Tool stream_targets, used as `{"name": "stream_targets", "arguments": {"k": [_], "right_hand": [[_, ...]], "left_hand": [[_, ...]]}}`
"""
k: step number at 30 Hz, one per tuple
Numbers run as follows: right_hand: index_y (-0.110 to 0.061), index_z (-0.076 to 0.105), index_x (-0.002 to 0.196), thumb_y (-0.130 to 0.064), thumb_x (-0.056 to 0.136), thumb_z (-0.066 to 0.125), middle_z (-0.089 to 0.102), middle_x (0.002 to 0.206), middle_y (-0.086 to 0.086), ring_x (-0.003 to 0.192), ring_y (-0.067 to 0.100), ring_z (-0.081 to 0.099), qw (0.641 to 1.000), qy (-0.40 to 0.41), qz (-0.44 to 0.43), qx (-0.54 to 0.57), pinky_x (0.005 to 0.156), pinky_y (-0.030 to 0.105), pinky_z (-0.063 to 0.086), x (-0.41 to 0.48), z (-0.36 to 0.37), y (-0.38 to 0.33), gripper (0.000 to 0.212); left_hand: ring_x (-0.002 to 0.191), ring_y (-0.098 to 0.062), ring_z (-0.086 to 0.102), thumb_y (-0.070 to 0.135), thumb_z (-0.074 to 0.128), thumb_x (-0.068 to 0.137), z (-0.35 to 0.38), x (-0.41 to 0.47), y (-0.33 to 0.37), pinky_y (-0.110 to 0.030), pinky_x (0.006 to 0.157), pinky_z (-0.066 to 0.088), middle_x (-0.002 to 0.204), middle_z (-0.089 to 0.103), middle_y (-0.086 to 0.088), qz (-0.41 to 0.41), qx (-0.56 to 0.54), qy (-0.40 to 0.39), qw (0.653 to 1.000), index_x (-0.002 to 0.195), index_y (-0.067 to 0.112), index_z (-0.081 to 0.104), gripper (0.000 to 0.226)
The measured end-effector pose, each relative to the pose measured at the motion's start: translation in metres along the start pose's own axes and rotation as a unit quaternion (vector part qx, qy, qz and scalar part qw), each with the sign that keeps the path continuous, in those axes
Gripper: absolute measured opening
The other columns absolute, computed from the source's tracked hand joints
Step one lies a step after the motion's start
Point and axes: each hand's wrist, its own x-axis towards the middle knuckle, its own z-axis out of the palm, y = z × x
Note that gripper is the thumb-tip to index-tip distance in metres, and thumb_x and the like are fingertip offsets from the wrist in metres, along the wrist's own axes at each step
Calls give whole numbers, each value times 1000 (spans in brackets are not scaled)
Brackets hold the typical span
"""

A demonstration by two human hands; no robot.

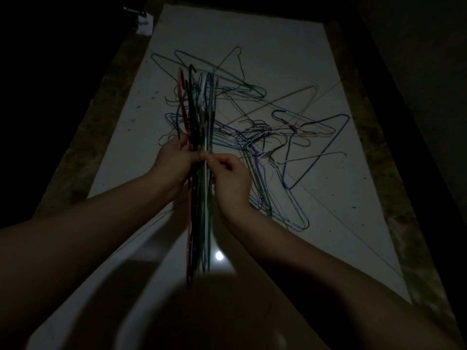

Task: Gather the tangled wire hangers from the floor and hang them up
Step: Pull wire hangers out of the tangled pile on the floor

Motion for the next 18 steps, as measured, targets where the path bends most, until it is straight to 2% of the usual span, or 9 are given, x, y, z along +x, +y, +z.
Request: {"name": "stream_targets", "arguments": {"k": [5,8,11,15,18], "right_hand": [[-14,66,83,-22,87,67,63,76,-2,73,9,58,996,3,-49,-76,67,21,45,2,-7,-1,9],[-9,68,90,-24,88,65,65,82,0,78,11,59,989,-11,-74,-125,70,24,46,5,-11,-4,15],[-6,67,102,-26,92,59,67,97,7,88,18,60,962,-37,-143,-229,75,28,45,8,-17,-5,24],[-9,64,116,-19,96,51,64,106,13,98,25,57,899,-87,-248,-351,79,31,41,7,-18,-1,26],[-10,66,115,-16,93,56,64,102,13,96,27,56,898,-95,-269,-336,77,28,37,9,-20,3,25]], "left_hand": [[75,-9,63,-14,53,82,3,-3,1,-14,59,51,87,64,-1,2,-8,-9,1000,110,6,55,35],[78,-11,64,-14,52,83,2,-3,-1,-16,63,53,90,64,-2,1,-21,-17,1000,107,8,55,32],[77,-12,67,-13,49,86,2,-1,-3,-18,64,54,92,65,-4,-11,-55,-30,998,98,13,58,30],[83,-15,67,-13,49,87,-4,2,-6,-19,65,55,100,65,-10,-27,-74,-36,996,114,7,54,34],[86,-20,65,-14,51,84,-8,5,-6,-20,63,54,103,64,-14,-30,-52,-21,998,120,1,52,39]]}}
